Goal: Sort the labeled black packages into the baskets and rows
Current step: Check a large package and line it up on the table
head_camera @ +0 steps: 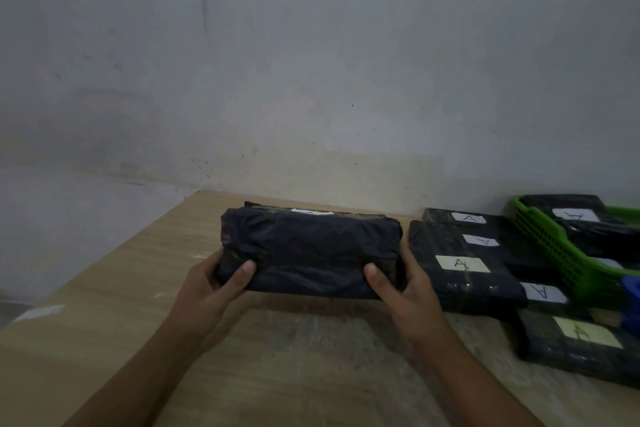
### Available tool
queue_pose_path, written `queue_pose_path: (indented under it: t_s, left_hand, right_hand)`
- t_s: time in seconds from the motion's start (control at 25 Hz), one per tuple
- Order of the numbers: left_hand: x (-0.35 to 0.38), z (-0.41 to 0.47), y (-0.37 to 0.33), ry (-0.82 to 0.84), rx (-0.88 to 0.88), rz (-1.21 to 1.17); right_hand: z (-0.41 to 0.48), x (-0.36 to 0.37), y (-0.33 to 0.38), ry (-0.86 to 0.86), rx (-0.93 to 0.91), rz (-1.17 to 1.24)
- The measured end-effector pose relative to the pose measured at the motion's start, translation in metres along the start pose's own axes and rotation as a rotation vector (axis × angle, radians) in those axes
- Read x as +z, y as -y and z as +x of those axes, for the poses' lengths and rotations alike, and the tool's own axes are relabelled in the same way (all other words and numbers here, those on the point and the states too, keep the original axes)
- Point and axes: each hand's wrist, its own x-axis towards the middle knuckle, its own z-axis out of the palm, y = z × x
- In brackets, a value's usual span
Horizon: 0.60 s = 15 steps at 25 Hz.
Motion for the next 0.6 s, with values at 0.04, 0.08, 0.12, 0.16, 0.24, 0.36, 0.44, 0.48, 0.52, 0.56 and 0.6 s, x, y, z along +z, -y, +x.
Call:
queue_pose_path:
  t_s: [0.04, 0.08, 0.12, 0.16, 0.24, 0.36, 0.44, 0.48, 0.52, 0.56, 0.6]
  left_hand:
    - [0.001, -0.001, 0.000, 0.010, 0.007, 0.039]
    - [0.003, -0.002, -0.002, 0.020, 0.013, 0.058]
    - [0.003, -0.003, -0.002, 0.017, 0.019, 0.068]
    - [0.003, -0.003, -0.003, 0.007, 0.028, 0.074]
    - [0.004, -0.001, -0.001, -0.055, 0.019, 0.040]
    - [0.001, 0.007, 0.005, -0.201, -0.065, -0.087]
    - [-0.002, 0.007, 0.001, -0.254, -0.061, -0.065]
    - [-0.002, 0.005, 0.001, -0.250, -0.010, -0.004]
    - [-0.003, 0.003, 0.001, -0.232, 0.048, 0.115]
    - [-0.003, 0.001, 0.002, -0.215, 0.103, 0.241]
    - [-0.002, -0.002, 0.003, -0.196, 0.135, 0.337]
  right_hand:
    - [0.000, 0.000, 0.001, -0.004, -0.005, 0.002]
    - [0.000, 0.001, 0.002, -0.003, -0.011, 0.006]
    - [0.000, 0.001, 0.002, -0.001, -0.015, 0.005]
    - [0.000, 0.001, 0.003, -0.005, -0.011, 0.002]
    - [-0.001, -0.001, 0.002, 0.013, 0.017, 0.029]
    - [-0.002, -0.004, -0.001, 0.168, 0.068, 0.061]
    - [-0.001, -0.002, -0.004, 0.171, 0.044, -0.023]
    - [-0.001, 0.000, -0.004, 0.139, 0.022, -0.035]
    - [-0.001, 0.001, -0.005, 0.102, 0.008, -0.029]
    - [-0.001, 0.002, -0.005, 0.063, 0.006, -0.026]
    - [0.000, 0.002, -0.003, 0.019, 0.018, -0.029]
